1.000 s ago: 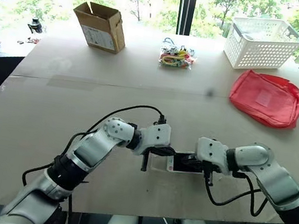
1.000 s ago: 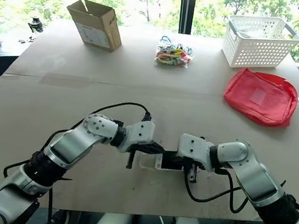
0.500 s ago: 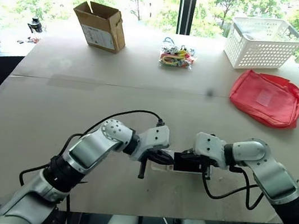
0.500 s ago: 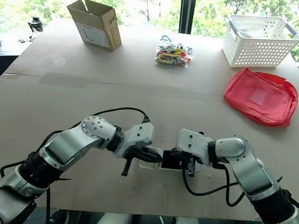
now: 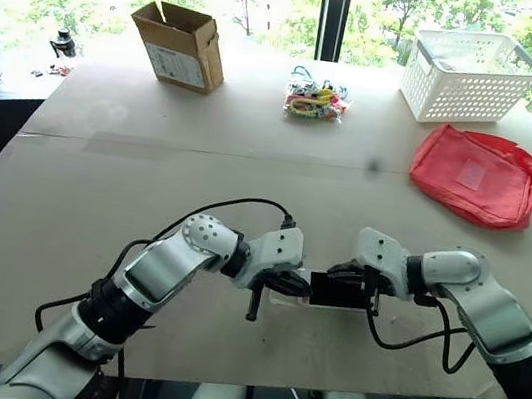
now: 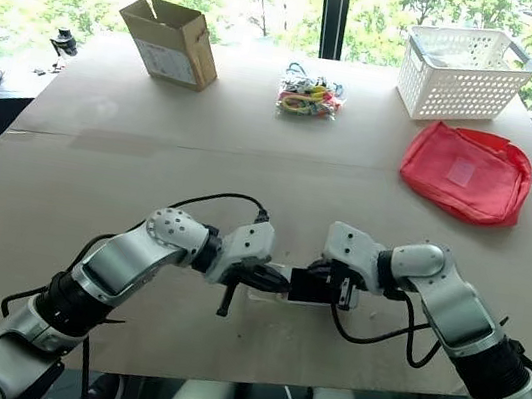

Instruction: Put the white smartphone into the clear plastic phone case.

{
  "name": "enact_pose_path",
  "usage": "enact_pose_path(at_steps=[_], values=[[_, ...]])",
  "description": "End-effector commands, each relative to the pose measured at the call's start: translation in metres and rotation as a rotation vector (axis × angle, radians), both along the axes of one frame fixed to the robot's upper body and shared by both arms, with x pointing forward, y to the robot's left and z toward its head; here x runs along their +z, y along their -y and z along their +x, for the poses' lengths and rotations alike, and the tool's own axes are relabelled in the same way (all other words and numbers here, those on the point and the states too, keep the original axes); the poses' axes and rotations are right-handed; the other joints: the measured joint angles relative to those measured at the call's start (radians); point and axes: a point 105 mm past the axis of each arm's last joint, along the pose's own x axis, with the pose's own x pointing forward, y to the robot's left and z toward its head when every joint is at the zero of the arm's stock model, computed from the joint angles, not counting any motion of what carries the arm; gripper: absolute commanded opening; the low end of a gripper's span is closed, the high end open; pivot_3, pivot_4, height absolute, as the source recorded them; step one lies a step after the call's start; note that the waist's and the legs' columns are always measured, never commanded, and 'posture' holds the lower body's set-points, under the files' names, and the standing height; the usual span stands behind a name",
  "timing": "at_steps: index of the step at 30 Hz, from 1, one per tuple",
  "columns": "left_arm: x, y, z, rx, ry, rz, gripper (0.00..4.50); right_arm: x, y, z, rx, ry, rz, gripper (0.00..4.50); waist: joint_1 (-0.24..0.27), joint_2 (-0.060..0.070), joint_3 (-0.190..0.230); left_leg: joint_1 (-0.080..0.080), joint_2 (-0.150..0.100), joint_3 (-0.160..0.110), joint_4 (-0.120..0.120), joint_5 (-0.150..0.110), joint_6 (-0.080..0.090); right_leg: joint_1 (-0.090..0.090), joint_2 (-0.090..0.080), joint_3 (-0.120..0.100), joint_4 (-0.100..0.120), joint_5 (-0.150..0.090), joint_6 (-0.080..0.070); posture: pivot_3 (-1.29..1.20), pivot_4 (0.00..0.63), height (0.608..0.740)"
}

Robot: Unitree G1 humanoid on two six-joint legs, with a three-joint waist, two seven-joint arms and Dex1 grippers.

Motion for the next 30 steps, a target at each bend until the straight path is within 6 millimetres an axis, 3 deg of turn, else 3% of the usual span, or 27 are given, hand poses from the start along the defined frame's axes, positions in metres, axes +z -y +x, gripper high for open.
enact_pose_path(at_steps=[1,9,11,18,24,30], values=[[-0.036,-0.020,0.001,0.049,-0.045,0.154,0.00,0.035,0.008,-0.006,-0.019,0.017,0.086,0.03,0.000,0.000,0.000,0.000,0.000,0.000,0.000,0.000,0.000,0.000,0.000,0.000,0.000,0.001,-0.002,0.00,0.150,0.740],[-0.044,-0.025,0.003,0.042,-0.022,0.182,0.00,0.012,0.070,-0.021,-0.139,-0.096,-0.103,0.03,0.002,0.000,-0.001,0.000,0.000,0.001,0.000,0.000,0.000,0.002,-0.001,-0.001,-0.004,-0.001,0.001,0.00,0.150,0.740],[-0.043,-0.024,0.003,0.041,-0.019,0.177,0.00,0.008,0.076,-0.025,-0.144,-0.117,-0.129,0.03,0.001,0.001,-0.001,0.001,0.000,0.001,0.000,0.000,0.000,0.002,-0.001,-0.001,-0.004,-0.001,0.002,0.00,0.150,0.740],[-0.027,-0.013,0.007,0.047,0.007,0.098,0.00,-0.003,0.069,-0.021,-0.142,-0.100,-0.143,0.03,0.001,0.000,0.000,0.002,0.000,0.002,0.000,0.000,0.000,0.003,0.000,-0.001,-0.004,-0.001,0.003,0.00,0.150,0.740],[0.024,0.005,0.015,0.061,0.041,-0.101,0.00,-0.010,0.063,-0.019,-0.121,-0.092,-0.157,0.03,0.000,0.001,0.003,-0.003,0.000,0.001,0.000,0.000,0.000,0.000,-0.001,-0.002,-0.005,-0.001,0.003,0.00,0.150,0.740],[0.049,-0.007,0.022,0.084,0.097,-0.094,0.00,-0.010,0.062,-0.017,-0.104,-0.079,-0.167,0.03,-0.002,0.000,0.006,-0.017,0.000,0.000,0.001,0.000,0.000,-0.015,0.000,-0.002,-0.003,0.002,-0.002,0.00,0.150,0.740]])
